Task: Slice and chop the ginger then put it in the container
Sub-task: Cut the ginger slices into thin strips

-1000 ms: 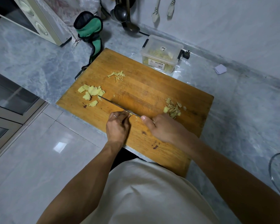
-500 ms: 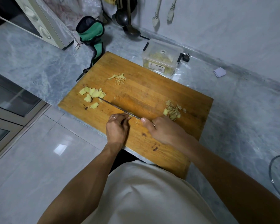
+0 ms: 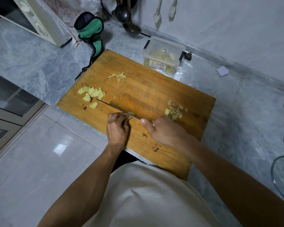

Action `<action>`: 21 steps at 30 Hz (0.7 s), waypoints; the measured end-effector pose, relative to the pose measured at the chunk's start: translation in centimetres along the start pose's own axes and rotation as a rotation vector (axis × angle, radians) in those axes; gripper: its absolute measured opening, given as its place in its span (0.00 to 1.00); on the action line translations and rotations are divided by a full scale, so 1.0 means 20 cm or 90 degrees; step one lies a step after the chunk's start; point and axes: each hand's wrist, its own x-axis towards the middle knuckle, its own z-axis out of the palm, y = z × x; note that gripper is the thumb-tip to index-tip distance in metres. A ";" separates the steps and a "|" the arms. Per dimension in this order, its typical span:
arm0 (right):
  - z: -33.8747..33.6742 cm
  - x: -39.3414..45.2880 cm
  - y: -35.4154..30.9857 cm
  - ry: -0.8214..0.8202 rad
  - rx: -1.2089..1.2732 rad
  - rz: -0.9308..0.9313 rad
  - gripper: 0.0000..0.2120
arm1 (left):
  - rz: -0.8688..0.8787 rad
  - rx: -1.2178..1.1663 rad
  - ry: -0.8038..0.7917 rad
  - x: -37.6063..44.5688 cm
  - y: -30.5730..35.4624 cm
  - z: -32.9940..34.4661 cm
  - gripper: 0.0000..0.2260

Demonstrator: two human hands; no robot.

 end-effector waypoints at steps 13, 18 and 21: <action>0.00 -0.01 0.01 -0.003 0.012 0.002 0.28 | -0.020 -0.004 -0.034 0.01 0.01 -0.03 0.04; -0.04 -0.04 -0.01 -0.022 0.038 -0.002 0.29 | -0.030 -0.011 -0.038 0.01 0.01 -0.02 0.03; -0.04 -0.02 -0.01 -0.020 0.030 -0.001 0.30 | -0.034 -0.007 -0.038 0.02 0.01 -0.02 0.03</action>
